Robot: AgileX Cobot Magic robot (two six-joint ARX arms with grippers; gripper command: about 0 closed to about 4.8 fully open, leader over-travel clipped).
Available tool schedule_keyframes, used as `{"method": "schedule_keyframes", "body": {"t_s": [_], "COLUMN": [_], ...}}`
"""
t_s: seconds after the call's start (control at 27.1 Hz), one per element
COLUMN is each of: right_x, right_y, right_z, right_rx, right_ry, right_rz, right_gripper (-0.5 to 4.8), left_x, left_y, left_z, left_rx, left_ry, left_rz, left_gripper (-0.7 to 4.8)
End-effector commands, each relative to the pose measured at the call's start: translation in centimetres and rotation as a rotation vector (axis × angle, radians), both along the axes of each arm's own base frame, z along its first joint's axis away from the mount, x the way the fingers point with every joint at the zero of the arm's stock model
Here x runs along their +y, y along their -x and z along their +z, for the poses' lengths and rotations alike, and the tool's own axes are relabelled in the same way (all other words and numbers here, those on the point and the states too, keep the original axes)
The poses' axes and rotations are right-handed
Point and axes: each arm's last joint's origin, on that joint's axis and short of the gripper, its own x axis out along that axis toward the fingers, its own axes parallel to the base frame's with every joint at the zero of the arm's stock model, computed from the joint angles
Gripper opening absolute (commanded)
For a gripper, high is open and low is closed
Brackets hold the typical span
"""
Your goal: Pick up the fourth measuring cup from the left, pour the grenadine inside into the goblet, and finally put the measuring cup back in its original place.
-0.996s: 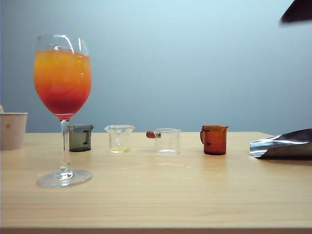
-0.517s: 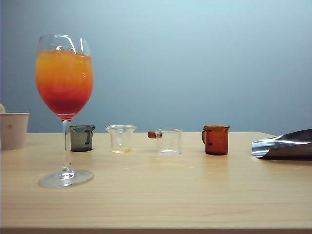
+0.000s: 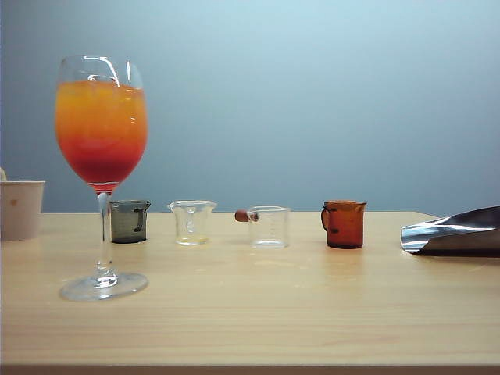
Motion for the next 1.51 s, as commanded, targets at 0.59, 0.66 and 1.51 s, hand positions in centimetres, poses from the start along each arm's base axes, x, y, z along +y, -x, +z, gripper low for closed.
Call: {"method": "schedule_keyframes", "body": {"t_s": [0.59, 0.66, 1.51], "right_x": [-0.1, -0.1, -0.1], "right_y": [0.0, 0.0, 0.1], "right_z": [-2.0, -2.0, -2.0], "right_rx": [-0.044, -0.044, -0.055], "right_ry": [-0.020, -0.020, -0.022], "right_rz": [-0.020, -0.020, -0.020], "right_gripper": [0.49, 0.50, 0.49], "left_x": [0.0, 0.1, 0.1], "left_y": [2.0, 0.7, -8.7], "left_z": [-0.1, 0.1, -19.7], "left_rx": [-0.083, -0.202, -0.277], "left_ry": [-0.026, -0.042, -0.039], "left_rz": [-0.003, 0.009, 0.009], "left_gripper": [-0.04, -0.05, -0.05]}}
